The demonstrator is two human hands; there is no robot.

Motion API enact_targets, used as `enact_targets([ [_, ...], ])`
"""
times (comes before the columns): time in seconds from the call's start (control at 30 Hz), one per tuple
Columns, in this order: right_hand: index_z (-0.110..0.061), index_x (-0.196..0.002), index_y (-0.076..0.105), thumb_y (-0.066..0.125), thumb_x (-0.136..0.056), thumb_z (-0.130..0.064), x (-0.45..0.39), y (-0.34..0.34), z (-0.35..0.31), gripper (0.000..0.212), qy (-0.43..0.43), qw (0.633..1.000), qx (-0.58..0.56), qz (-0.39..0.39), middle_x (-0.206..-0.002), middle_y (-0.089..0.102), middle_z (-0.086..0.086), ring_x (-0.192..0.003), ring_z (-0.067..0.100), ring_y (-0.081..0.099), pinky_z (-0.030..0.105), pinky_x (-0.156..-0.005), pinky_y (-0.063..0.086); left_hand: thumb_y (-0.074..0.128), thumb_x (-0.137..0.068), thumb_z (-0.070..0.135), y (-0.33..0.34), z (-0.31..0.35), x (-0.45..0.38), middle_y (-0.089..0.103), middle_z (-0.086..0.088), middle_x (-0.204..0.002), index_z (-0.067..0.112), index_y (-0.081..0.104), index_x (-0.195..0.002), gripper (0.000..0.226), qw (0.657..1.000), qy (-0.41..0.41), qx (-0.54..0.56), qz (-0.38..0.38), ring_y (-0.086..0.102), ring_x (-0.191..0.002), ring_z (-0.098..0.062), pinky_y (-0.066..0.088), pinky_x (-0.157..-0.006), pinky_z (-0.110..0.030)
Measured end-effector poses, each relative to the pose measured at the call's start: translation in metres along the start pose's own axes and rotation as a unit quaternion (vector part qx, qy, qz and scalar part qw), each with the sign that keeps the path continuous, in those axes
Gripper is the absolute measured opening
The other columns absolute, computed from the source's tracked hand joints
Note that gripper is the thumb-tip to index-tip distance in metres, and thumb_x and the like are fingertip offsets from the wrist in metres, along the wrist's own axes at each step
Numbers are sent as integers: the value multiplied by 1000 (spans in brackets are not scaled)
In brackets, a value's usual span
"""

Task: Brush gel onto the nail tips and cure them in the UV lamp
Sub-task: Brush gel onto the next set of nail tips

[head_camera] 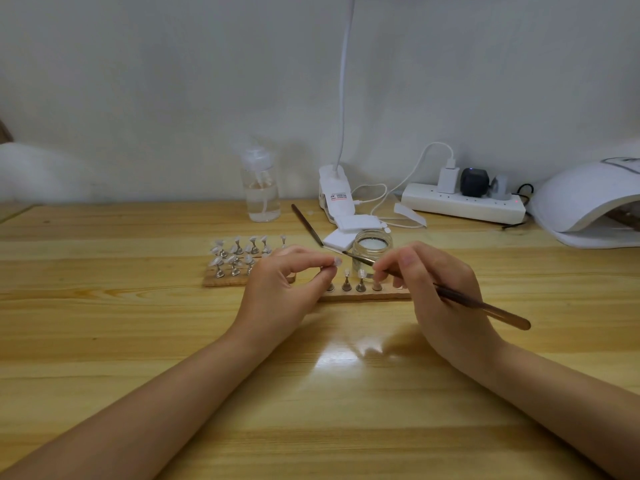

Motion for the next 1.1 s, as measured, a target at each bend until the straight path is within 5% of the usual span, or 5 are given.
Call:
enact_targets([
  [0.3, -16, -71, 62, 35, -90, -27, 1, 1, 2, 35, -8, 1000, -19, -6, -64, 63, 1, -66, 7, 61, 21, -64, 48, 70, -76, 7, 0, -1, 0, 65, 18, -76, 37, 67, -77, 30, 1000, -15, -4, 0, 59, -82, 1, 40, -75, -6],
  [0.6, -21, -77, 62, 37, -90, -29, 0, 4, -1, 29, -10, 1000, 23, -12, -63, 57, -20, -66, -8, 56, 5, -62, 38, 70, -76, 5, 2, 0, 1, 65, 15, -76, 26, 71, -82, 22, 1000, -18, -14, -18, 59, -80, 0, 40, -74, -9],
  [0.9, -15, -68, 62, 36, -89, -27, 2, 2, 5, 35, 3, 998, -63, -11, -57, 60, -2, -54, 0, 56, 9, -57, 40, 70, -76, 9, -1, 2, 2, 66, 20, -79, 34, 68, -78, 25, 1000, -20, -2, -2, 62, -88, -4, 46, -82, -21],
  [1.1, -24, -81, 59, 36, -91, -47, 3, -4, 10, 35, 37, 996, -80, 32, -57, 65, 5, -43, 9, 57, 16, -44, 45, 72, -75, 13, -1, 1, 3, 68, 18, -78, 27, 72, -82, 15, 1000, -12, 16, 0, 62, -85, -1, 47, -79, -21],
])
Point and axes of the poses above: each hand's wrist, its own x-axis away from the middle knuckle, its own y-axis out of the palm, z = x × y, the point moved 7 cm from there along -x, towards the middle knuckle
